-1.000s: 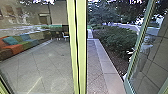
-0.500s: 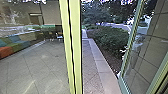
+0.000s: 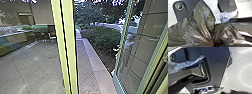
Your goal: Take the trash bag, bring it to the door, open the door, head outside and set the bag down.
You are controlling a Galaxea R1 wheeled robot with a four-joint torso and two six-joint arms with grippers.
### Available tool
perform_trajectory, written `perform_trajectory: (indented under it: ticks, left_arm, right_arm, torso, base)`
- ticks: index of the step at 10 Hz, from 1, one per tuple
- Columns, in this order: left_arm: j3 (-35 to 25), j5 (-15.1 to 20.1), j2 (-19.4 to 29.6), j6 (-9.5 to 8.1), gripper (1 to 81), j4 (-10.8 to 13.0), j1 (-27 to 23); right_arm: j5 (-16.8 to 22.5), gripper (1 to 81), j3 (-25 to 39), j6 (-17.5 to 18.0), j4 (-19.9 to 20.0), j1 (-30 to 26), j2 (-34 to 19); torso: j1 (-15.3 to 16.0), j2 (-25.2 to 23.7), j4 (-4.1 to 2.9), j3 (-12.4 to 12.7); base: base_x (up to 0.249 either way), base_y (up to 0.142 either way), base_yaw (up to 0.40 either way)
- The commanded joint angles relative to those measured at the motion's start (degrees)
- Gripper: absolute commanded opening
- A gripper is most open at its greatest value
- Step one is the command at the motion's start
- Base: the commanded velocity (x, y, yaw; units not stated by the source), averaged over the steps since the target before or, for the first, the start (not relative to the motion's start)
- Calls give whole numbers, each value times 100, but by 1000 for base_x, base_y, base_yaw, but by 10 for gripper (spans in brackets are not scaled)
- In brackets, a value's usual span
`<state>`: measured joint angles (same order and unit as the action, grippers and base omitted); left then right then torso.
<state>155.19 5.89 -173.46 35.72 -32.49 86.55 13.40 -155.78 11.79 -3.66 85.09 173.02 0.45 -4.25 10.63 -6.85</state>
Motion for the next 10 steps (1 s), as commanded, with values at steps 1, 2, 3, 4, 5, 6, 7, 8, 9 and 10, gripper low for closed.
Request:
perform_trajectory:
  ticks: [1, 2, 3, 4, 5, 6, 7, 8, 9, 10]
  left_arm:
    - [-14, 448, -5, 5, 10, -12, -248]
    - [-14, 448, 4, 5, 10, -12, -248]
    - [-23, 448, 4, -3, 10, -12, -248]
    - [-15, 448, -5, -3, 10, -12, -248]
    - [-15, 448, -5, 5, 10, -12, -248]
    - [-23, 448, -5, 5, 10, -3, -248]
    - [-14, 457, 4, 5, 10, -3, -248]
    - [-15, 465, 4, 5, 10, -3, -248]
    - [-23, 457, 4, 5, 10, -21, -248]
    - [-23, 448, -5, 5, 10, -21, -248]
  right_arm:
    - [348, 811, -189, 8, 102, -242, 86]
    - [339, 811, -197, 16, 120, -251, 86]
    - [339, 811, -197, 25, 120, -242, 77]
    - [348, 811, -197, -10, 93, -242, 78]
    - [348, 811, -197, -10, 93, -233, 77]
    - [348, 811, -179, -19, 93, -189, 77]
    - [339, 811, -135, -36, 84, -172, 95]
    - [348, 811, -74, -71, 67, -154, 86]
    - [339, 811, 22, -228, -12, -137, 68]
    - [339, 811, 137, -370, -56, -110, 60]
  torso:
    - [0, 0, 0, 0]
    - [0, 0, 0, 0]
    - [0, 0, 0, 0]
    - [0, 0, 0, 0]
    - [0, 0, 0, 0]
    - [0, 0, 0, 0]
    - [0, 0, 0, 0]
    - [0, 0, 0, 0]
    - [0, 0, 0, 0]
    - [0, 0, 0, 0]
  base:
    - [0, 0, -165]
    - [0, 0, -159]
    - [0, 0, -128]
    - [0, 0, -126]
    - [0, 0, -82]
    - [0, 0, 0]
    - [0, 0, 0]
    - [0, 0, 0]
    - [0, 0, 0]
    - [0, 0, 0]
